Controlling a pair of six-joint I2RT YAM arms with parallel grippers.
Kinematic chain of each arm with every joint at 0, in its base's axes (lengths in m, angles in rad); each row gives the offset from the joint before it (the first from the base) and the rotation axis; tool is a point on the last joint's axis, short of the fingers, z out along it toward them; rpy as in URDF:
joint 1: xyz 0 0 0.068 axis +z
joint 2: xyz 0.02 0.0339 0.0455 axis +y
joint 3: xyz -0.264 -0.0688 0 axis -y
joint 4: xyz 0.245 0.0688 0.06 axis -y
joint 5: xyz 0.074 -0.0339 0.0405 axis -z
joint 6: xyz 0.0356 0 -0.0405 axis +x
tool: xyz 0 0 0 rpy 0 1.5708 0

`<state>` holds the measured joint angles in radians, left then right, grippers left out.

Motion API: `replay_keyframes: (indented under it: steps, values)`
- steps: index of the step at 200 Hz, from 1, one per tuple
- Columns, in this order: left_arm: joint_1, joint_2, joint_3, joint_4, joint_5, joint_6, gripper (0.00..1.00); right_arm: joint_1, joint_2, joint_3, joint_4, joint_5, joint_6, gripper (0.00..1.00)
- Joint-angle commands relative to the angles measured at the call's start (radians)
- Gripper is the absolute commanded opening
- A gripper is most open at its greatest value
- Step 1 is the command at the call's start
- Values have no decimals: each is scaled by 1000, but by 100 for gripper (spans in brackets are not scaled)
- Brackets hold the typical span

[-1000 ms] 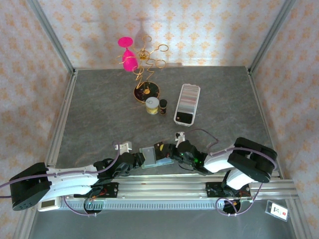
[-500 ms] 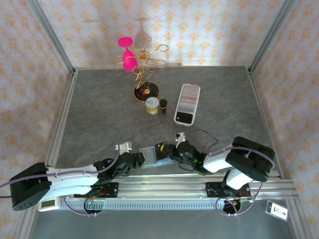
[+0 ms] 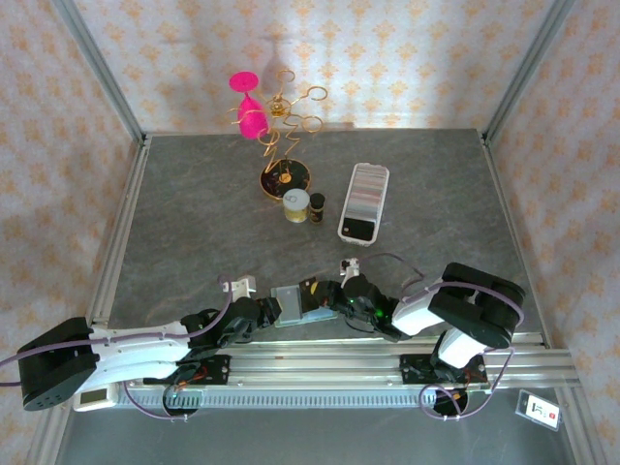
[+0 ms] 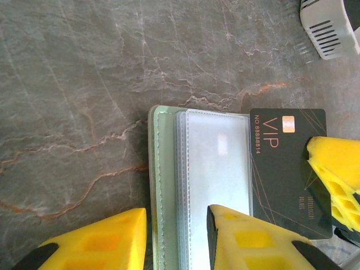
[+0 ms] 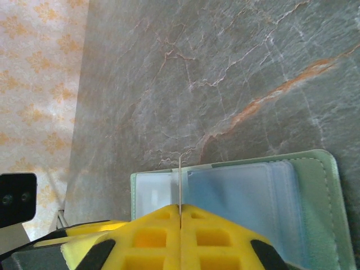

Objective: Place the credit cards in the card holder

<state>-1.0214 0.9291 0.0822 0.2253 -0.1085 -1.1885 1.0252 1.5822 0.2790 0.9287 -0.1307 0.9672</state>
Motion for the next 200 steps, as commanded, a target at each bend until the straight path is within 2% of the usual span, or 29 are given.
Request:
replay_keyframes:
  steps: [1, 200]
  values:
    - [-3, 1, -22, -12, 15, -14, 32, 6, -7, 4, 22, 15, 8, 0]
    - [-3, 51, -25, 21, 27, -10, 30, 49, 45, -5, 21, 4, 74, 0]
